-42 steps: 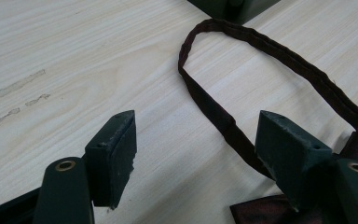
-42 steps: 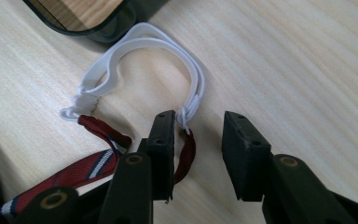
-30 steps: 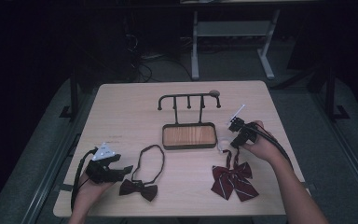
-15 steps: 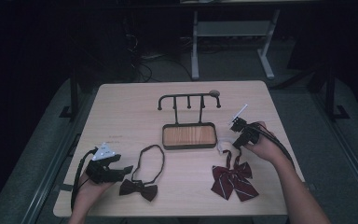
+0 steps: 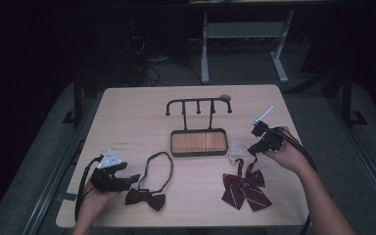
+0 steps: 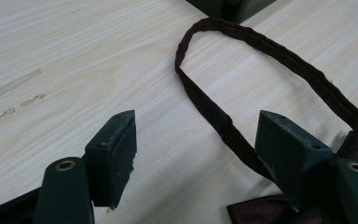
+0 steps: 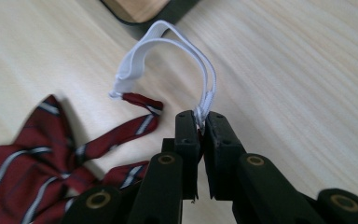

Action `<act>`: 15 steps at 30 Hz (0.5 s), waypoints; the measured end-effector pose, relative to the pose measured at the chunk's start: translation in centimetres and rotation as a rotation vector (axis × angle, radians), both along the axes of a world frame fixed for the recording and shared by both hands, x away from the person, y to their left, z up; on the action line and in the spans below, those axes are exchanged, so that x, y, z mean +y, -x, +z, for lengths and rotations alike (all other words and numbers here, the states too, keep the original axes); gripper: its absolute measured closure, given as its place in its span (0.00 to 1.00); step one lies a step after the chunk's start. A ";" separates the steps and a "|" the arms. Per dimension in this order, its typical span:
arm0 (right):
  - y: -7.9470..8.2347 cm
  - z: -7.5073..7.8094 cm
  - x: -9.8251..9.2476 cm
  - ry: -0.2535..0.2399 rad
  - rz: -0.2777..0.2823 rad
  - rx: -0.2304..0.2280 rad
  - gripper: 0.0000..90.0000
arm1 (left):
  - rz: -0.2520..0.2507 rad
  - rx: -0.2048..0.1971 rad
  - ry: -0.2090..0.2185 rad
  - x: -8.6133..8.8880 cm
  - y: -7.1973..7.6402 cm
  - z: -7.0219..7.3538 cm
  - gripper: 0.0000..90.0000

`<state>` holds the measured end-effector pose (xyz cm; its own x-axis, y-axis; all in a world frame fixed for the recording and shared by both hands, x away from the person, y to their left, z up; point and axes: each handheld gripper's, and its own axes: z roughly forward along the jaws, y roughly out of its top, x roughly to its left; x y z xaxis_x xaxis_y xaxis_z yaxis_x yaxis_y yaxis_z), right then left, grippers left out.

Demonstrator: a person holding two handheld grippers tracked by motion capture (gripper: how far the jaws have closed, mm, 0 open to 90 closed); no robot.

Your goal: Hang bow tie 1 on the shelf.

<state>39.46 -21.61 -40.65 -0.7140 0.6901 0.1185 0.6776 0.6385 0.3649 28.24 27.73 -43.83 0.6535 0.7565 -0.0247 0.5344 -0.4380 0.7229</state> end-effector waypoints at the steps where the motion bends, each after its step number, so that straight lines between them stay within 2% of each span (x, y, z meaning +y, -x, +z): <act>1: 0.3 0.4 -0.1 -0.009 0.008 -0.002 0.93 | 0.000 0.000 -0.001 0.0 0.0 0.0 0.33; 4: 0.5 0.8 -0.1 -0.004 0.019 -0.007 0.93 | 0.000 -0.002 0.000 0.0 0.0 0.0 0.33; 9: 1.2 2.4 0.0 -0.037 0.039 -0.018 0.93 | 0.001 -0.001 0.002 -0.1 0.0 0.0 0.33; 15: 1.7 3.6 0.3 -0.054 0.069 -0.015 0.93 | 0.001 0.000 0.005 -0.1 0.0 -0.1 0.33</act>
<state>37.76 -21.33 -37.01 -0.7615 0.6321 0.1434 0.6271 0.6623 0.4100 28.24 27.65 -43.93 0.6531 0.7567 -0.0282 0.5344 -0.4342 0.7252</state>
